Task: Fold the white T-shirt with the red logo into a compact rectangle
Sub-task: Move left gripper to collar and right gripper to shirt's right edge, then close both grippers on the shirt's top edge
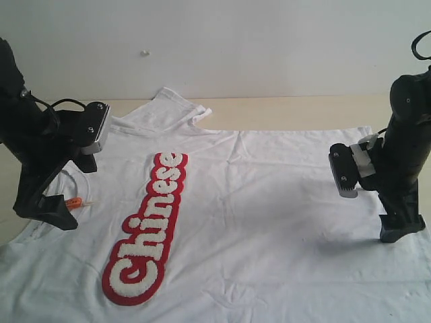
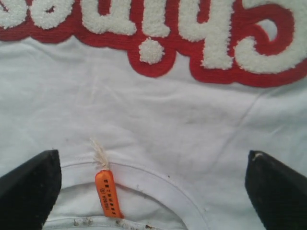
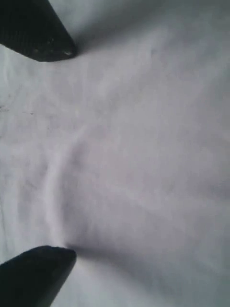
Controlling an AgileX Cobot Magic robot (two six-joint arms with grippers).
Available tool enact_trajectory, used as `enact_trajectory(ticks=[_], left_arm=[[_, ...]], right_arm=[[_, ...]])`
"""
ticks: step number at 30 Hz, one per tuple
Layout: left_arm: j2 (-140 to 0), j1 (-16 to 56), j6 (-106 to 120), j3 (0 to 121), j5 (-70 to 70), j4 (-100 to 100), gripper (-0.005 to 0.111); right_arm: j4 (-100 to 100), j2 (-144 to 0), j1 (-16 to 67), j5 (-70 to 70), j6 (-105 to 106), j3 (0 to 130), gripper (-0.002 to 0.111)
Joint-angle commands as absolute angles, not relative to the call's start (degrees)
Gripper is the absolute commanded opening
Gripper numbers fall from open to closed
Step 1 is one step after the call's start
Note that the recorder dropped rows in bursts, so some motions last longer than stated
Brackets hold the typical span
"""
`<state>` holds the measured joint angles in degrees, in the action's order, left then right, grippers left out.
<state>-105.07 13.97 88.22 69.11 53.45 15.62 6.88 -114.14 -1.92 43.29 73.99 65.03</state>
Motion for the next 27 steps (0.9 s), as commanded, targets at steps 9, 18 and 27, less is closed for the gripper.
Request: enact_trajectory(ticks=[9,18,27], left_arm=[[-105.5,13.8,89.6,69.4,53.0,16.3,0.105],[-109.9,13.8,92.7,71.8,49.3,15.9,0.105],[-117.2,13.8,92.3,78.0,54.5,13.7,0.105]], right_arm=[[6.4,-116.6,-2.1,43.6,75.3,65.1,0.052],[6.2,-117.7,-2.1,42.3,73.5,65.1,0.006],[6.2,-119.0,-2.1,42.0,71.6,65.1,0.0]])
